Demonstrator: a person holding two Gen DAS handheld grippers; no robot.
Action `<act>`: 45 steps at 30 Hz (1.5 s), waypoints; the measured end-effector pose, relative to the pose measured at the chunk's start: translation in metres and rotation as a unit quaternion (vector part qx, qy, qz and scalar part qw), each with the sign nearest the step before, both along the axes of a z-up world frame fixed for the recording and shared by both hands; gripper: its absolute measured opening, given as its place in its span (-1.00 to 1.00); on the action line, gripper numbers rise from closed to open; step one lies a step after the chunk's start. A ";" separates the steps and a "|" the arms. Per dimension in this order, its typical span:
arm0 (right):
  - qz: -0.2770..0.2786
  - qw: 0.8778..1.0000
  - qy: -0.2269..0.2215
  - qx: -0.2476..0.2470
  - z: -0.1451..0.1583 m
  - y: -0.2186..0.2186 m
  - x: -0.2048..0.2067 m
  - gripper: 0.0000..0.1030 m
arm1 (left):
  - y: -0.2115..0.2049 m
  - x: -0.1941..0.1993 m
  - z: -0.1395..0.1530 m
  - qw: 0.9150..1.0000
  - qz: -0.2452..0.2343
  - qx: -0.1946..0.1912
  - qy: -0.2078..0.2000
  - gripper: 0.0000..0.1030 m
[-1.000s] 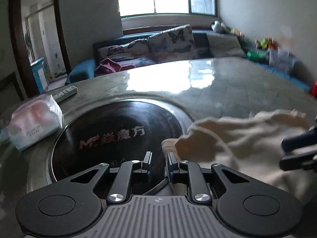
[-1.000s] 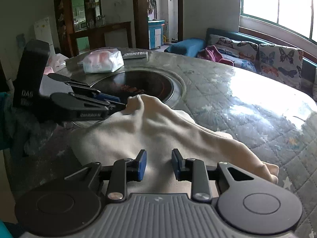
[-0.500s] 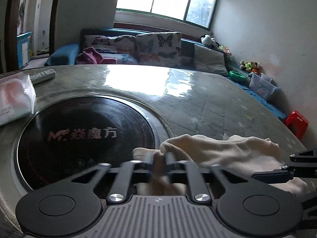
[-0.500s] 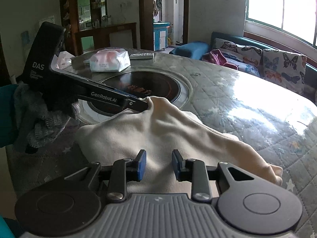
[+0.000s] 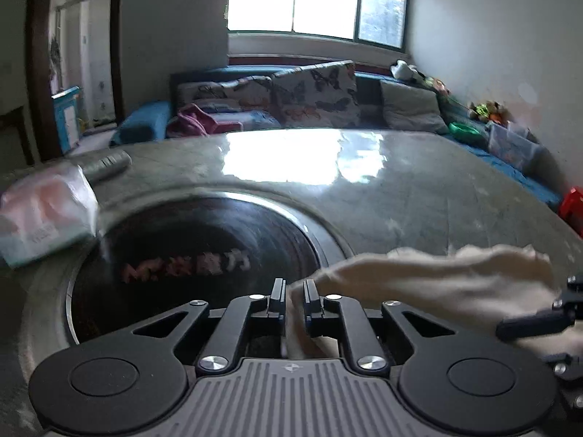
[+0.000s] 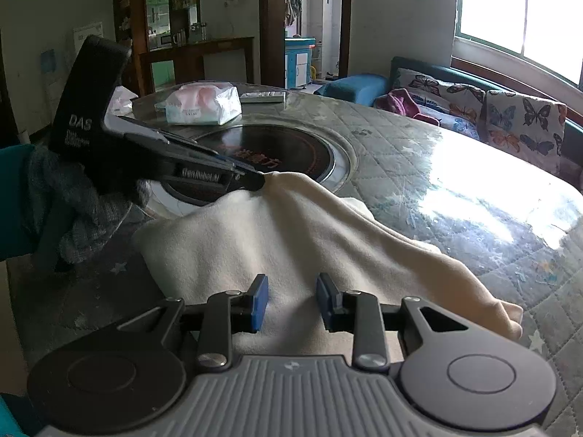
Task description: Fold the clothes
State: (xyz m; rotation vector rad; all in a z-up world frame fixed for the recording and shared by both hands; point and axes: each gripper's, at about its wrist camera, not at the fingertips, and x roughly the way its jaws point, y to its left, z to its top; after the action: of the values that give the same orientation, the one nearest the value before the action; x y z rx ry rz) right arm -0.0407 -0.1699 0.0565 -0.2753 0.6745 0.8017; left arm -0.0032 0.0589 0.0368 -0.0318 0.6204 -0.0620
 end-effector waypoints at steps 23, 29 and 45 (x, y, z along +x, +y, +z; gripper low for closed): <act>0.053 0.999 -0.003 -0.011 -0.003 0.014 -0.025 -0.42 | -0.038 0.028 -0.011 0.997 -0.065 -0.032 0.025 -0.76; 0.048 0.999 0.005 0.008 0.005 -0.001 -0.047 -0.45 | -0.036 0.012 0.000 0.999 -0.048 -0.026 0.002 -0.75; -0.042 0.999 0.020 0.019 0.003 -0.057 -0.056 -0.45 | -0.057 -0.064 -0.011 0.994 -0.107 0.005 -0.011 -0.75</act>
State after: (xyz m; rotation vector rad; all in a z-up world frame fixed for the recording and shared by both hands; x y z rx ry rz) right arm -0.0963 -0.2272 0.0594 -0.1962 0.7026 0.7405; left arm -0.0672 0.0020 0.0262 0.0446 0.6012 -0.2673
